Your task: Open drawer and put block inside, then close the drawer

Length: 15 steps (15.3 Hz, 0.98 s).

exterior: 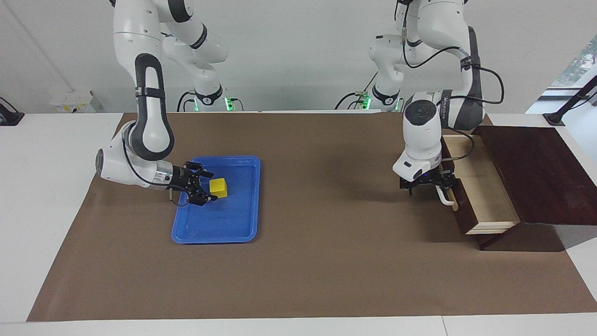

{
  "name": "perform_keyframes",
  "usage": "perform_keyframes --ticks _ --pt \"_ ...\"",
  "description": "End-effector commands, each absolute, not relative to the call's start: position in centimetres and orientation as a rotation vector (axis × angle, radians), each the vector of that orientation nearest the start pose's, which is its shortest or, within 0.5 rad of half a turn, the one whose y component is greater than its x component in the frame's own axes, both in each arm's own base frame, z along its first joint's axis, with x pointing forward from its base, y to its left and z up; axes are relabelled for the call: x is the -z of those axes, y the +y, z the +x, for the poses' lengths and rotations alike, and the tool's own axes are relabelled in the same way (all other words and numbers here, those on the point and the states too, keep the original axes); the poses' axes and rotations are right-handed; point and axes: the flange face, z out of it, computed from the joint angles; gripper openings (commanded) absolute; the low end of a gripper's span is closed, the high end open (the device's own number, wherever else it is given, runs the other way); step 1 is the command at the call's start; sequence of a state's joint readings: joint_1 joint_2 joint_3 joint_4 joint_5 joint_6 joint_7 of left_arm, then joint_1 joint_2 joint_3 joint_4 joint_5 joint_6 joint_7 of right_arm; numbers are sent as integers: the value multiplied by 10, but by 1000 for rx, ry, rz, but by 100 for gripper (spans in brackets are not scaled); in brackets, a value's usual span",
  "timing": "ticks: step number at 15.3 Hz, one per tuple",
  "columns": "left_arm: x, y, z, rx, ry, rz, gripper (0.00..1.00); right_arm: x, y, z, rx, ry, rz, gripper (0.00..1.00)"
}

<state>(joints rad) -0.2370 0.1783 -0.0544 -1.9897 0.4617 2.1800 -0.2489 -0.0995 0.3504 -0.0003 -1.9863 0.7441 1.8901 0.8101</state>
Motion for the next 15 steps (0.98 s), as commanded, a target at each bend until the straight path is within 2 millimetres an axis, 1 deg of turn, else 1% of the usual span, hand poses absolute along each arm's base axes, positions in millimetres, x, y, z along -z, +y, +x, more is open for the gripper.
perform_keyframes --ticks 1,3,4,6,8,9,10,11,12,13,15 --pt "-387 -176 569 166 428 -2788 100 -273 -11 566 -815 1548 -2007 100" --pt "-389 -176 569 158 430 -2784 100 -274 -10 567 -814 1547 -2009 100" --pt "-393 -176 570 150 428 -2779 100 -274 -10 567 -813 1547 -2009 100" --pt "-411 -171 577 131 406 -2767 100 -274 -10 567 -812 1548 -2009 100" --pt "-431 -171 586 92 381 -2780 100 -274 -11 567 -808 1549 -2009 94" --pt "-444 -175 590 69 344 -2813 100 -274 -11 567 -808 1549 -2009 87" --pt "-458 -178 593 49 305 -2846 100 -274 -11 567 -806 1551 -2010 72" --pt "-473 -181 595 36 264 -2884 100 -274 -10 567 -804 1549 -2012 50" --pt "-487 -186 597 31 223 -2932 100 -274 -9 568 -803 1548 -2013 34" --pt "-499 -190 596 26 136 -2984 100 -274 -10 568 -800 1552 -2014 1" --pt "-528 -196 597 48 -122 -3065 100 -274 -9 570 -791 1571 -2007 0"
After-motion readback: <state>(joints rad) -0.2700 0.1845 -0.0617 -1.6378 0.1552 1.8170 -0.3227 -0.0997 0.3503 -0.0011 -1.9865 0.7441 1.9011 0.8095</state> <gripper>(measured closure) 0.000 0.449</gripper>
